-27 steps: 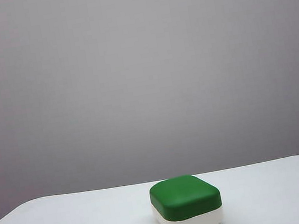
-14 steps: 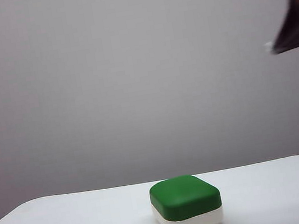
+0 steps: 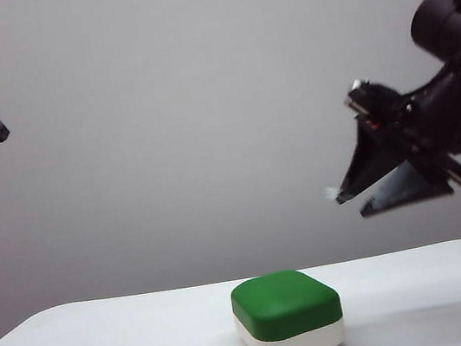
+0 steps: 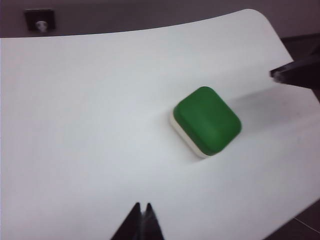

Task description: Pick up the foam mahjong on the table and turn it over.

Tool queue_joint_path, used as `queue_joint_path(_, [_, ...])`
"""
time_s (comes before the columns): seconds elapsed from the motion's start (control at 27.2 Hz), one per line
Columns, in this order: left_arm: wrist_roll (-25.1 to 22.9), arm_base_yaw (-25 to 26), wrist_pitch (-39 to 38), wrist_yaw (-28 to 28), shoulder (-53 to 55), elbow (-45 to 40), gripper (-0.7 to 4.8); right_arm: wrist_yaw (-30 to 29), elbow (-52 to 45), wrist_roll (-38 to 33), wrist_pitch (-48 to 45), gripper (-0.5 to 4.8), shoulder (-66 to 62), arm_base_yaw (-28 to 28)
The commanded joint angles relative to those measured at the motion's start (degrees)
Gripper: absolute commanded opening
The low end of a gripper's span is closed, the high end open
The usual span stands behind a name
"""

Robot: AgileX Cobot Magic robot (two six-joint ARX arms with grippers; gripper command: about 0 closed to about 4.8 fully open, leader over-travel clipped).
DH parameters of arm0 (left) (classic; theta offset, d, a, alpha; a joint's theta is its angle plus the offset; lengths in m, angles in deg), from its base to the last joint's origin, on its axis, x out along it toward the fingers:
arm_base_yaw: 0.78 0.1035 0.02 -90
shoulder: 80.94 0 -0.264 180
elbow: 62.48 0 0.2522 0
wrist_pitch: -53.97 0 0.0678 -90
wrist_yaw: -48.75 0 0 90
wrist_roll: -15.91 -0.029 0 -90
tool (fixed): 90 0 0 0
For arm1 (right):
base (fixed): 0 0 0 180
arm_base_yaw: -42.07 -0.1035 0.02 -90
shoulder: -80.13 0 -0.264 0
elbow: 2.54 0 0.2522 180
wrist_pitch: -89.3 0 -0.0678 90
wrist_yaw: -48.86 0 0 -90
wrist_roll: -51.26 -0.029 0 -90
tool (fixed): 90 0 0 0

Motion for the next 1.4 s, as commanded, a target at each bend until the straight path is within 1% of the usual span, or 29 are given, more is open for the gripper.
queue_joint_path(0.04, [0.2,-0.1,0.3,-4.6,-0.1,0.3,0.64,-2.4,1.6,0.2,-0.6,1.59,-3.2,0.0])
queue_joint_path(0.15, [0.3,-0.1,0.0,-6.7,-0.1,0.3,0.64,-3.7,3.2,0.2,0.3,1.93,-6.9,-0.1])
queue_joint_path(0.18, [0.3,-0.1,-0.2,-6.9,-0.1,0.3,0.64,-4.0,3.8,0.2,0.6,2.15,-7.9,-0.3])
queue_joint_path(0.26, [0.3,-0.1,-0.5,-6.9,-0.1,0.3,0.64,-4.3,4.5,0.3,0.8,2.35,-9.4,-0.8])
queue_joint_path(0.4, [0.3,-0.6,-0.5,-7.0,-0.1,0.3,0.62,-4.4,6.1,0.3,0.9,2.43,-13.1,-2.6])
queue_joint_path(0.63, [0.3,-1.7,-0.5,-6.6,0.0,0.3,0.62,-2.7,6.3,0.3,0.3,2.44,-15.1,-4.2])
queue_joint_path(0.99, [0.3,-1.8,0.0,-6.5,0.6,0.3,0.62,-2.6,6.3,-0.2,-0.9,2.42,-18.2,-7.5])
queue_joint_path(1.03, [0.3,-1.8,0.2,-6.6,1.0,0.3,0.62,-2.8,6.3,-0.3,-0.9,2.17,-18.9,-8.5])
queue_joint_path(1.07, [0.3,-1.8,0.1,-6.6,1.2,0.3,0.62,-3.0,6.3,-0.4,-1.0,1.53,-19.2,-9.4])
queue_joint_path(1.1, [0.3,-1.8,0.1,-6.6,1.3,0.3,0.62,-2.9,6.3,-0.4,-1.0,1.18,-19.2,-10.0])
queue_joint_path(1.18, [0.3,-1.8,0.1,-6.6,1.5,0.3,0.62,-3.4,6.3,-0.5,-1.4,0.88,-19.1,-10.5])
queue_joint_path(1.21, [0.3,-1.8,0.0,-6.6,1.7,0.3,0.62,-3.5,6.3,-1.8,-2.1,0.18,-19.1,-10.7])
queue_joint_path(1.25, [0.3,-1.8,0.0,-6.6,1.8,0.3,0.62,-3.5,6.3,-2.6,-2.3,-0.08,-19.1,-10.7])
queue_joint_path(1.36, [0.3,-1.8,-0.2,-6.6,1.8,0.3,0.61,-2.9,6.4,-2.7,-2.5,-0.08,-18.3,-10.2])
queue_joint_path(1.4, [0.2,-1.8,-0.2,-6.6,1.8,0.3,0.61,-1.9,6.4,-2.7,-2.4,-0.08,-17.9,-10.0])
